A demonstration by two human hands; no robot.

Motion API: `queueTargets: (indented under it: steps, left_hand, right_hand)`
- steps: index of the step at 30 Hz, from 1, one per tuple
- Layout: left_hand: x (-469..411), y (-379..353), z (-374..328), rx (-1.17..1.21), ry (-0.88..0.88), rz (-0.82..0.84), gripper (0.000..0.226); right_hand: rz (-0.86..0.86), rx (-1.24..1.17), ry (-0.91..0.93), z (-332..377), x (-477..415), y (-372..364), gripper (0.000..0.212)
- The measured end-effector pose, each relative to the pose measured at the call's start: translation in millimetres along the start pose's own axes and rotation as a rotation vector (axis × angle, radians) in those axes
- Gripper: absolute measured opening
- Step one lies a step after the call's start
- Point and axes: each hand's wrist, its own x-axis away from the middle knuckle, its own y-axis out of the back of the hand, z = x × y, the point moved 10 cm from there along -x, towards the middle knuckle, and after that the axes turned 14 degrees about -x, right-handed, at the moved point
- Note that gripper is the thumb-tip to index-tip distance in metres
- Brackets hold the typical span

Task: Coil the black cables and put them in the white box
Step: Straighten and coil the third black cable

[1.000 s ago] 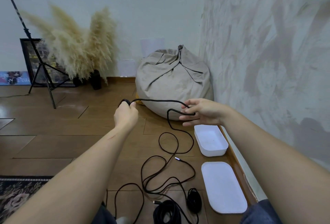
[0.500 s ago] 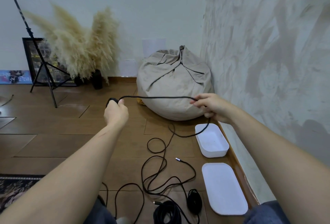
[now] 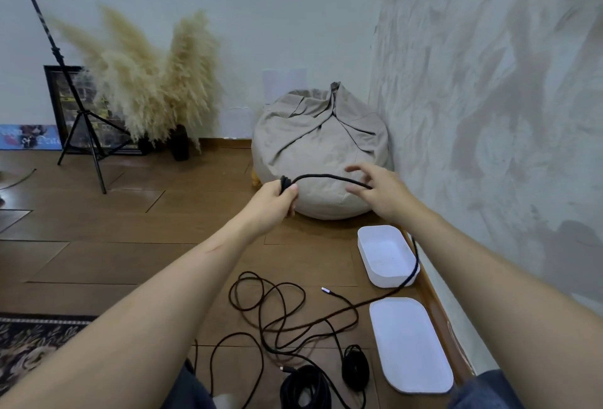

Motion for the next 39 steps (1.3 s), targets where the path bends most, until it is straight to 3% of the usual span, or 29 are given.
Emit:
queueTargets:
  steps: [6,11,15,24,31,33,35,39]
  left_hand:
    - [8,-8,-23,0.002,-0.065,0.0,0.034]
    - [15,-10,-28,-0.006,-0.064,0.044,0.034]
    - [19,-14,-41,0.041,-0.075,0.093,0.028]
    - [25,-15,-74,0.329,-0.121,0.22,0.03]
    - [37,8,-126,0.708,-0.25,0.284,0.024]
    - [33,15,-131,0.777,-0.249,0.229,0.021]
    - [24,26,-122,0.773,-0.206,0.108,0.02]
    - [12,41,-87,0.598,-0.072,-0.159,0.019]
  right_hand:
    - [0.085,0.001,0.185,63,6,-28,0.025]
    - [0.195,-0.013,0.119,70,3,-39,0.017]
    - [0.163,-0.045,0.165,78,-1,-30,0.015]
    - [0.031,-0.458,0.173,82,-3,10,0.004]
    - [0.084,-0.743,0.063,82,5,-3,0.025]
    - [0.11,-0.711,-0.027,77,9,-24,0.034]
    - [0.172,-0.558,-0.065,75,12,-46,0.025]
    - [0.298,-0.28,0.02,93,18,-70,0.034]
